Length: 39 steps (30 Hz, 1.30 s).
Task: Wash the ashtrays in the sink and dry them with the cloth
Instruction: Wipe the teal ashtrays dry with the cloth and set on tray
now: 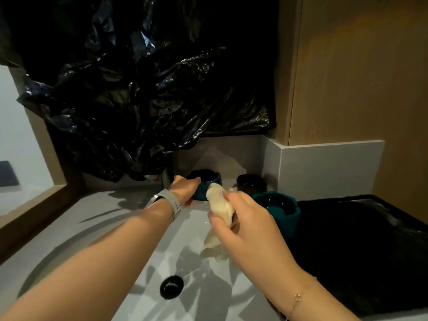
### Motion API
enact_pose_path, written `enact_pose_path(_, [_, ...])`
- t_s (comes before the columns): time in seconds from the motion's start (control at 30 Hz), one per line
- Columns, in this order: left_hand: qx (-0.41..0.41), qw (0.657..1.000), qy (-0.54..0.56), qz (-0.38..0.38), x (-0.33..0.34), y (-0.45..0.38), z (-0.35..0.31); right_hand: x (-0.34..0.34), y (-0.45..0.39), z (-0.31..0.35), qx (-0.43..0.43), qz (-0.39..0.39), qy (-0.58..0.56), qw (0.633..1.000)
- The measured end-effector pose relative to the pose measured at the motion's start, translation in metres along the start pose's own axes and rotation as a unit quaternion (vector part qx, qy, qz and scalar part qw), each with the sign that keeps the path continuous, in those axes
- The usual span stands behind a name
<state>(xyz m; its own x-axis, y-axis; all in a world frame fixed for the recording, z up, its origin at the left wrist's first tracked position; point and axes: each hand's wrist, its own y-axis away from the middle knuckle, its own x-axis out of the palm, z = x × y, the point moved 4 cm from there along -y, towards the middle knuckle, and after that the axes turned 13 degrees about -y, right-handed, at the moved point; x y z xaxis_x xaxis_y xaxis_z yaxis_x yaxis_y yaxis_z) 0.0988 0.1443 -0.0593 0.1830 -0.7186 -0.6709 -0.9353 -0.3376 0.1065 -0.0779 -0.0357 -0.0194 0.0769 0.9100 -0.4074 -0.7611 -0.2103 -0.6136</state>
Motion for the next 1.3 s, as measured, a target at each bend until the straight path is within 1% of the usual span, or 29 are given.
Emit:
enact_pose_path(0.13, [-0.005, 0.999, 0.047, 0.019, 0.011, -0.012, 0.001, 0.006, 0.004, -0.005, 0.044, 0.019, -0.009, 0.999])
enact_pose_path(0.27, [-0.017, 0.995, 0.087, 0.036, 0.01, -0.012, 0.005, 0.009, 0.006, -0.003, 0.043, 0.027, 0.001, 0.999])
enact_pose_path(0.43, [-0.015, 0.994, 0.096, 0.053, 0.006, -0.004, -0.002, 0.007, 0.007, -0.004, 0.044, 0.024, 0.007, 0.999])
enact_pose_path(0.57, [-0.023, 0.992, 0.083, 0.097, 0.0, 0.014, -0.005, 0.005, 0.007, -0.005, 0.04, 0.026, 0.01, 0.999])
enact_pose_path(0.63, [-0.038, 0.988, 0.076, 0.132, -0.006, 0.027, -0.001, 0.005, 0.007, -0.003, 0.033, 0.026, 0.006, 0.999])
enact_pose_path(0.73, [-0.093, 0.968, 0.124, 0.195, -0.023, 0.055, 0.02, 0.004, 0.007, 0.001, 0.023, 0.032, -0.008, 0.999])
enact_pose_path(0.77, [-0.114, 0.956, 0.156, 0.22, -0.029, 0.069, 0.03, 0.004, 0.007, 0.002, 0.022, 0.033, -0.017, 0.999])
enact_pose_path(0.83, [-0.144, 0.922, 0.252, 0.258, -0.039, 0.095, 0.053, 0.004, 0.007, 0.004, 0.026, 0.031, -0.037, 0.999])
enact_pose_path(0.87, [-0.15, 0.905, 0.292, 0.27, -0.042, 0.108, 0.063, 0.005, 0.007, 0.004, 0.029, 0.03, -0.042, 0.998])
enact_pose_path(0.9, [-0.151, 0.896, 0.317, 0.272, -0.046, 0.121, 0.073, 0.006, 0.007, 0.003, 0.034, 0.029, -0.044, 0.998])
enact_pose_path(0.97, [-0.149, 0.89, 0.347, 0.254, -0.054, 0.141, 0.09, 0.007, 0.007, 0.001, 0.046, 0.027, -0.048, 0.997])
enact_pose_path(1.1, [-0.128, 0.9, 0.348, 0.229, -0.062, 0.153, 0.119, 0.011, 0.008, -0.004, 0.082, 0.017, -0.055, 0.995])
enact_pose_path(1.2, [-0.117, 0.923, 0.29, 0.225, -0.064, 0.149, 0.132, 0.02, 0.008, -0.005, 0.094, 0.023, -0.046, 0.994])
enact_pose_path(1.27, [-0.095, 0.94, 0.243, 0.22, -0.065, 0.146, 0.133, 0.025, 0.009, -0.008, 0.098, 0.032, -0.032, 0.994])
enact_pose_path(1.3, [-0.081, 0.95, 0.218, 0.206, -0.067, 0.144, 0.133, 0.028, 0.009, -0.009, 0.102, 0.038, -0.027, 0.994])
